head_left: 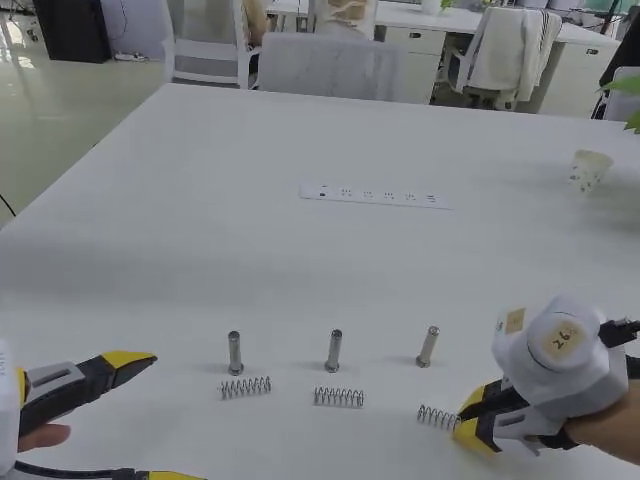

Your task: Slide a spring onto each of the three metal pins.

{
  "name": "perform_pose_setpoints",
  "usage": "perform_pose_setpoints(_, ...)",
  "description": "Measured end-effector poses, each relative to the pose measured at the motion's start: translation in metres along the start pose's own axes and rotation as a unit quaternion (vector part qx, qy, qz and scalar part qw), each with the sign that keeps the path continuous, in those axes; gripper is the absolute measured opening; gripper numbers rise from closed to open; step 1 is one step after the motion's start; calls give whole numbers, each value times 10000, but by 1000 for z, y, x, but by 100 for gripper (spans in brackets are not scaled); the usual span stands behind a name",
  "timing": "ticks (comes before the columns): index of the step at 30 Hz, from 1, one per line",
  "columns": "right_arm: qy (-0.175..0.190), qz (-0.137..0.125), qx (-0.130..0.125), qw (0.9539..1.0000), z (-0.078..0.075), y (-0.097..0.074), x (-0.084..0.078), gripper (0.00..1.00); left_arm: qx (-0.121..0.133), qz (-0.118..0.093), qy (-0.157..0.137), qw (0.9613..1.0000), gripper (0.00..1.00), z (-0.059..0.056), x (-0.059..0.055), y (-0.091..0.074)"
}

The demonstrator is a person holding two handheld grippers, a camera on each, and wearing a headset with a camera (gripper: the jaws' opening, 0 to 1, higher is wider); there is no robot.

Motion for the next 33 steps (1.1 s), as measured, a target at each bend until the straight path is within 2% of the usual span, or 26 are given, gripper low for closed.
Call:
perform_pose_setpoints(11, -6, -15, 53, 10000, 4, -5, 7, 8, -86, 2, 29, 10000, 77, -4, 1, 0)
perform_pose_setpoints(22, -133, -113, 141, 9997, 11, -11, 27, 8, -276, 33, 118, 9995, 76, -11, 4, 5)
perform_pose_setpoints(33, -380, -139, 274, 9988, 20, -12, 49, 8, -425, 5, 228, 9988, 74, -12, 13, 14)
Point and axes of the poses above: the centre of the closed fingertips' face, and the gripper's own axes: y roughly forward along the fingers, z roughly to its left, x roughly out of its top, the point moved 4 cm from there along -y, roughly backward along the fingers, and after that the axes turned 3 degrees about y, right-handed, at the moved point
